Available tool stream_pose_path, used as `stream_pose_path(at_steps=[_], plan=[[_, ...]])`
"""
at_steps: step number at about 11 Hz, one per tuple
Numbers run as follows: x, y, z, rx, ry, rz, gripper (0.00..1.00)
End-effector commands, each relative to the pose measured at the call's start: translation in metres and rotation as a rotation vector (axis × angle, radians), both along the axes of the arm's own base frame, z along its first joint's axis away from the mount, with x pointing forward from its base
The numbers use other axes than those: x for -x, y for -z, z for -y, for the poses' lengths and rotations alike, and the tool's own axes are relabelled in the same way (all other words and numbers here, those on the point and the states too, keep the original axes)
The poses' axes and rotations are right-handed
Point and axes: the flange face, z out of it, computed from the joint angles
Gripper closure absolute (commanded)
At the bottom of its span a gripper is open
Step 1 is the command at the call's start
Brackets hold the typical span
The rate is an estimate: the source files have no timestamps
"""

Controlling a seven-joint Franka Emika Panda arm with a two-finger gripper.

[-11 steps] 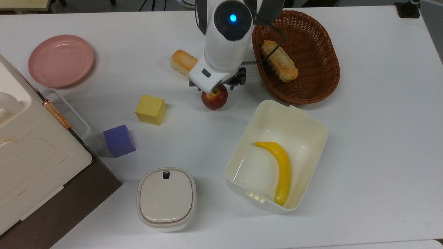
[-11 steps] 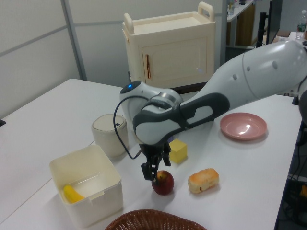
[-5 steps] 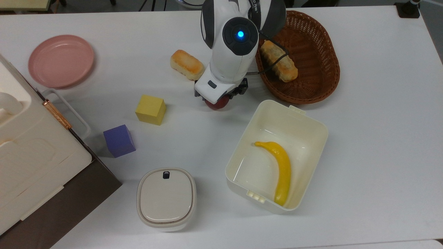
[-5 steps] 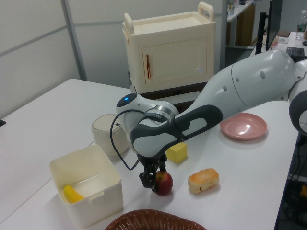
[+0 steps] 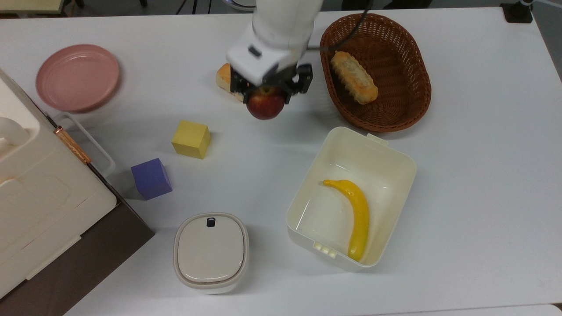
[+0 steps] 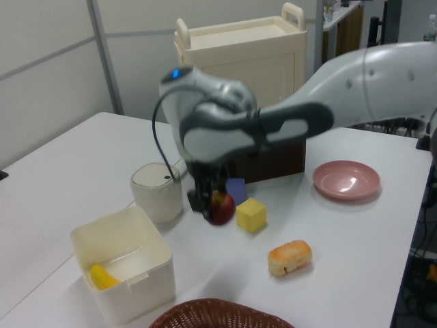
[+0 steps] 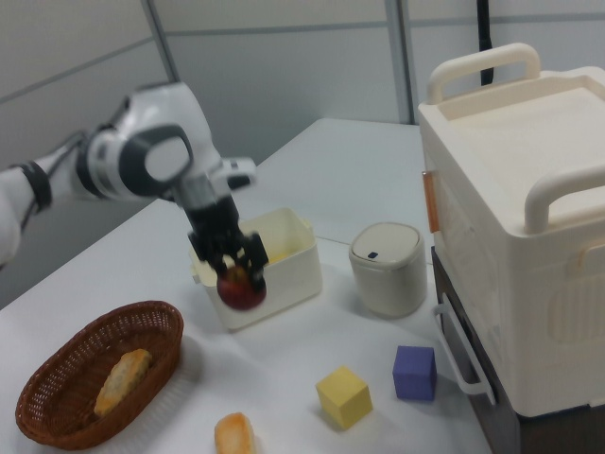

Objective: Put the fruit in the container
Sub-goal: 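Lift the red apple and carry it over the cream container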

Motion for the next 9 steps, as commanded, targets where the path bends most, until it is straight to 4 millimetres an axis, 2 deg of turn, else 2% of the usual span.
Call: stream_pose_path(at_steps=[1, 3, 4, 7, 8, 9], plan=[[-0.012, -0.052, -0.023, -0.043, 0.003, 0.197, 0.48], [-0.026, -0.054, -0.063, -0.101, 0.006, 0.372, 0.47], [-0.033, -0.047, -0.074, -0.116, 0.009, 0.416, 0.41], [-0.043, -0.005, -0.106, -0.125, -0.04, 0.44, 0.34], [-0.044, 0.008, -0.111, -0.118, -0.049, 0.423, 0.24], [-0.044, 0.012, -0.112, -0.117, -0.051, 0.417, 0.0]])
